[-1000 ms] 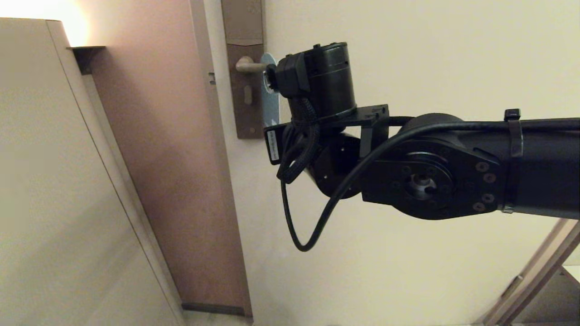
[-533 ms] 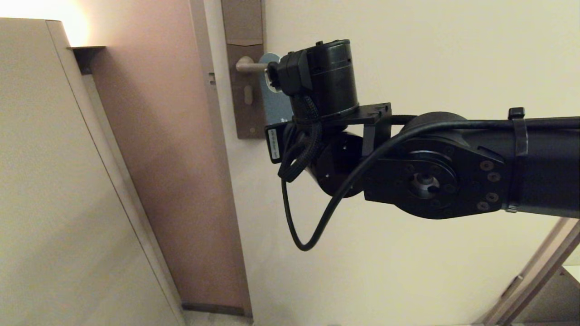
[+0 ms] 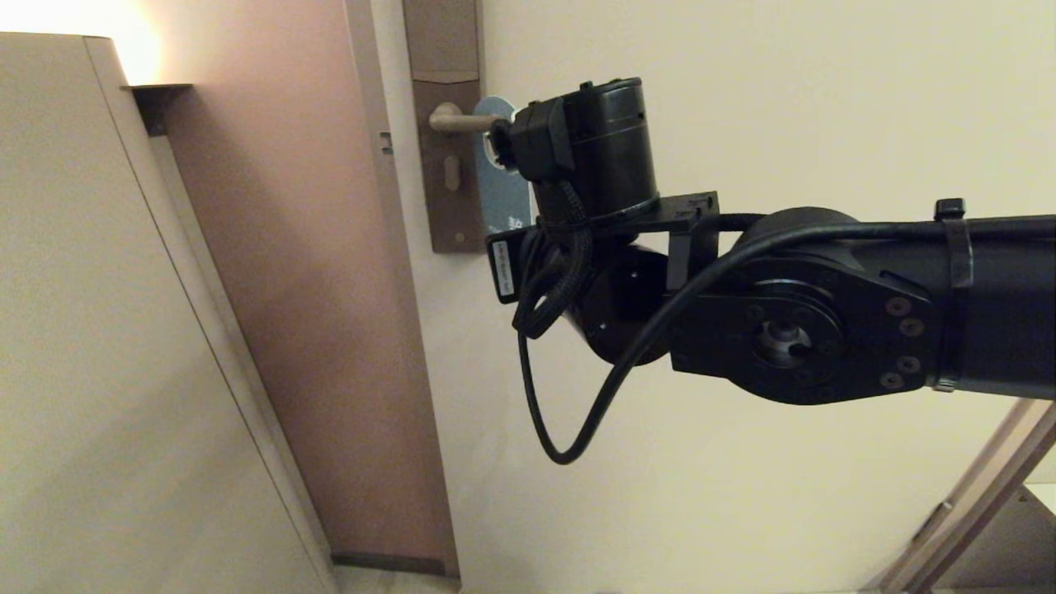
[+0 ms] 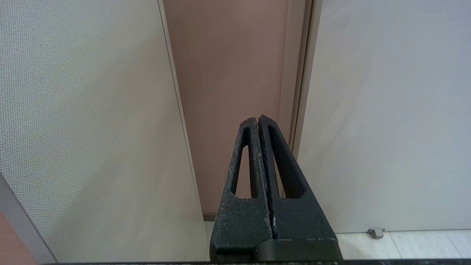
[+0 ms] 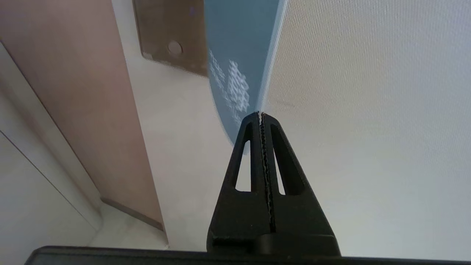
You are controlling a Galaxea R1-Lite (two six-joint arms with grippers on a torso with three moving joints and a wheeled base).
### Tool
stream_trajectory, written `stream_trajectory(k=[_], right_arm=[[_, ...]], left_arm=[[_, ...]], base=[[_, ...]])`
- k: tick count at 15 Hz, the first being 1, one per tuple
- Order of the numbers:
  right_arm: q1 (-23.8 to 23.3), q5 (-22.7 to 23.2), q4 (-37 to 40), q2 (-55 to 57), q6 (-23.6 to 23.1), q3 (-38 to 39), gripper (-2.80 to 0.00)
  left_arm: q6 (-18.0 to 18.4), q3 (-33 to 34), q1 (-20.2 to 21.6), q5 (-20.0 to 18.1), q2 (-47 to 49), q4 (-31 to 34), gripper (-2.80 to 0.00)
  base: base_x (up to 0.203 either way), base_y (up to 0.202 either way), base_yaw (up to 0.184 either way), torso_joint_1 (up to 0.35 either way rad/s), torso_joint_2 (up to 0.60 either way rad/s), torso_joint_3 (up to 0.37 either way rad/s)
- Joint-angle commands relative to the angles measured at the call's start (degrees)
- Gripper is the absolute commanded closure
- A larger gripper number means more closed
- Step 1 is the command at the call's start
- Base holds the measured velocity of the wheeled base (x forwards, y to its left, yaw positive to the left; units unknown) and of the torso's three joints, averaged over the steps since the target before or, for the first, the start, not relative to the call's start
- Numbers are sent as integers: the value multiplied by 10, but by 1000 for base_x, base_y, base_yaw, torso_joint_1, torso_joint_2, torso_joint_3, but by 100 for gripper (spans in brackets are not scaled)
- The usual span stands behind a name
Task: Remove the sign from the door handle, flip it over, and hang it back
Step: Hang the sign back with the other side facing out
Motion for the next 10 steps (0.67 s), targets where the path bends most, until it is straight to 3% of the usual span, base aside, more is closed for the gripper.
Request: stream_trajectory(k=[1, 7, 10], right_arm=[[0, -2, 0, -17, 0, 22, 0], [-15, 5, -4, -23, 2, 31, 0], [-16, 9, -53, 12, 1, 11, 0]], left_arm=[[0, 0, 0, 0, 0, 0, 0], [0, 0, 0, 0, 0, 0, 0], [0, 0, 0, 0, 0, 0, 0]], base=[[0, 0, 0, 0, 0, 0], [0, 0, 0, 0, 0, 0], [0, 0, 0, 0, 0, 0]])
